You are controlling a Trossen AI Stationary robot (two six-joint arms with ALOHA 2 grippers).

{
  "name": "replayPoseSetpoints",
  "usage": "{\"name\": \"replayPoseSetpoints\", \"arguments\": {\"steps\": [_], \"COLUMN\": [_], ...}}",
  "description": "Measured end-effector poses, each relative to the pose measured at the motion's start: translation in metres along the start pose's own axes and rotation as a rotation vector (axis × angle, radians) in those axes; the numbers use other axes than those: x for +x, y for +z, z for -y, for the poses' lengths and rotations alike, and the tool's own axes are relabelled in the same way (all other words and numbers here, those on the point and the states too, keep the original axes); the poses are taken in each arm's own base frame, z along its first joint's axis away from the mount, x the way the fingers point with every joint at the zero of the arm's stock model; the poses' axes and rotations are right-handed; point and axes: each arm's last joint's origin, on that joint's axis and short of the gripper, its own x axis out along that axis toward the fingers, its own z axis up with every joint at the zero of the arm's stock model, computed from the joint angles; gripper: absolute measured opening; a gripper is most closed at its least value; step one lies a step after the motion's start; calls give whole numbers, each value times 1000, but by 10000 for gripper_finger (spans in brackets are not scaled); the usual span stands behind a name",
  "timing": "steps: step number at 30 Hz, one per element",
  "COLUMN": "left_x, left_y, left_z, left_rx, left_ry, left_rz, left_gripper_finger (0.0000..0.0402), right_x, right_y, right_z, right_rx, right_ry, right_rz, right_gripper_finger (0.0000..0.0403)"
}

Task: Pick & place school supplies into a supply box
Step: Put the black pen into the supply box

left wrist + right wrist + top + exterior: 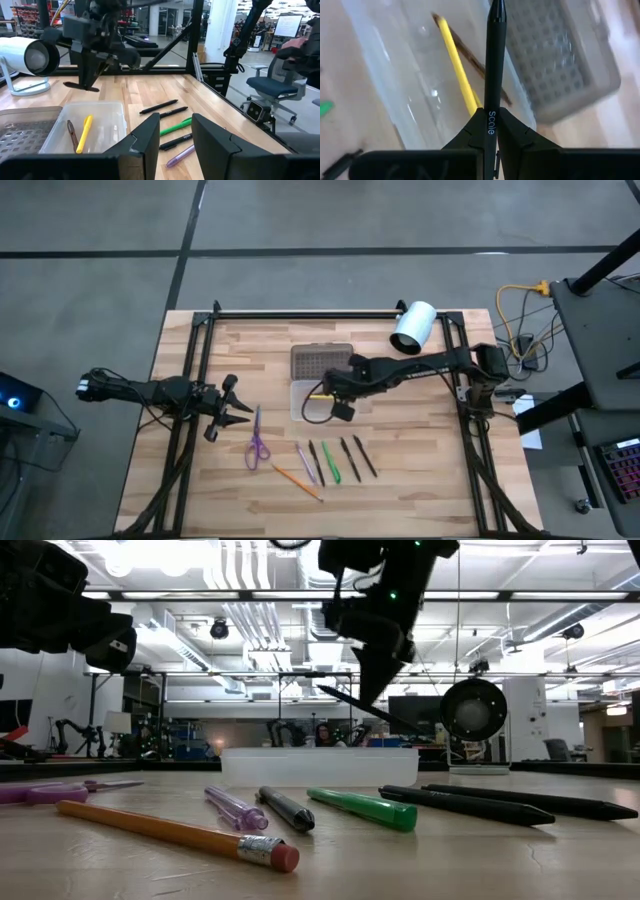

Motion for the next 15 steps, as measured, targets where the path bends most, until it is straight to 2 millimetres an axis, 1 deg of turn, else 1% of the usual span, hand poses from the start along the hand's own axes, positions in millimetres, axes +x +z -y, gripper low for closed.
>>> {"name": "replayPoseSetpoints", "arguments": {"steps": [5,9,15], "left_x": [0,0,0], "left_y": [0,0,0], "left_z": [0,0,0], "left_rx": [0,0,0], "left_ry": [0,0,0], "left_rz": [0,0,0], "left_gripper_finger": [99,99,99], "right_x": [-1,0,0], "right_y": [9,14,14], "right_z": [-1,0,-1], "right_rx": [-73,-60,-105], "right_ry": [25,43,58], "right_rz": [65,111,111], "right_gripper_finger": [13,13,13]}}
